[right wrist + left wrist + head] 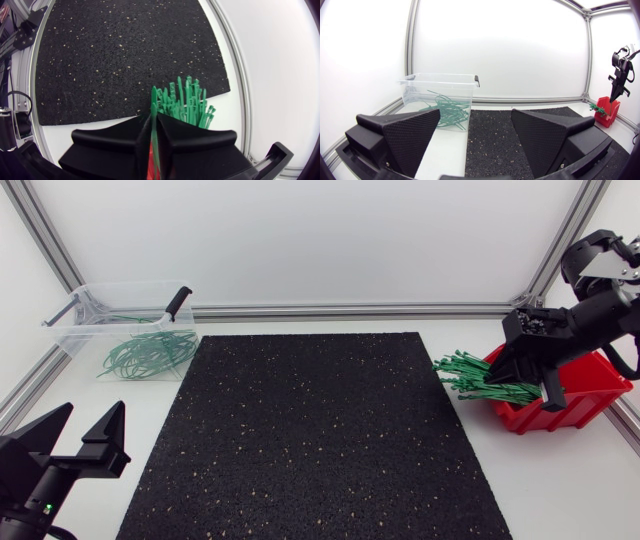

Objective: Take a green cable tie from the red box, thread the tail through the head to close it, then place it in the transparent bin on the left.

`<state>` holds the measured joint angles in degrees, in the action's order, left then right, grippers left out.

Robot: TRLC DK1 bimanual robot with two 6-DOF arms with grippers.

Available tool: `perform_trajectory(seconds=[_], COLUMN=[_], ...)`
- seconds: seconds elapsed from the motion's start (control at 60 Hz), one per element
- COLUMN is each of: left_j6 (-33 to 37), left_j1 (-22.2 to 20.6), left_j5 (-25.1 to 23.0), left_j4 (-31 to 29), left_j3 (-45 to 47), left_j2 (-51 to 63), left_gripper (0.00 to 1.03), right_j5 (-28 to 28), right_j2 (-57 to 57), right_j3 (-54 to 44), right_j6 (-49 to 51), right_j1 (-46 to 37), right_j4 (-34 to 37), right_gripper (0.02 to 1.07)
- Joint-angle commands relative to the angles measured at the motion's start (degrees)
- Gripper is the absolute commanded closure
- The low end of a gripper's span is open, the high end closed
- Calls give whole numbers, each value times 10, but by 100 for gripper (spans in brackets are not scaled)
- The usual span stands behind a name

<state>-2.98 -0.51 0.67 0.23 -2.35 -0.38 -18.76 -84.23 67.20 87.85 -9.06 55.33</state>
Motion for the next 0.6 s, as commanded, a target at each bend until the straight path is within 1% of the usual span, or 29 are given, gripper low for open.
perform_trajectory(seconds=[0.0,0.033,0.2,0.383,0.55,0.567,0.583], left_j6=[5,5,5,5,5,5,5], left_j1=[1,0,-2,-1,-1,-1,-1], left_j5=[-3,-3,-3,-3,-3,-3,-3], left_j4=[-15,-16,-15,-15,-15,-15,-15], left_j3=[22,22,22,22,22,22,22], left_j2=[-1,-1,-1,-1,-1,-1,-1], left_gripper=[4,4,4,4,4,4,4], right_j5=[21,25,24,25,26,26,26], right_j2=[-4,-4,12,33,39,40,41], right_j3=[-37,-43,-41,-46,-70,-73,-78], right_j6=[-2,-1,15,23,26,26,27], right_j1=[5,4,-17,-18,-10,-10,-7], right_j4=[-8,-16,-11,-9,-13,-14,-15], right_gripper=[38,33,33,33,34,35,39])
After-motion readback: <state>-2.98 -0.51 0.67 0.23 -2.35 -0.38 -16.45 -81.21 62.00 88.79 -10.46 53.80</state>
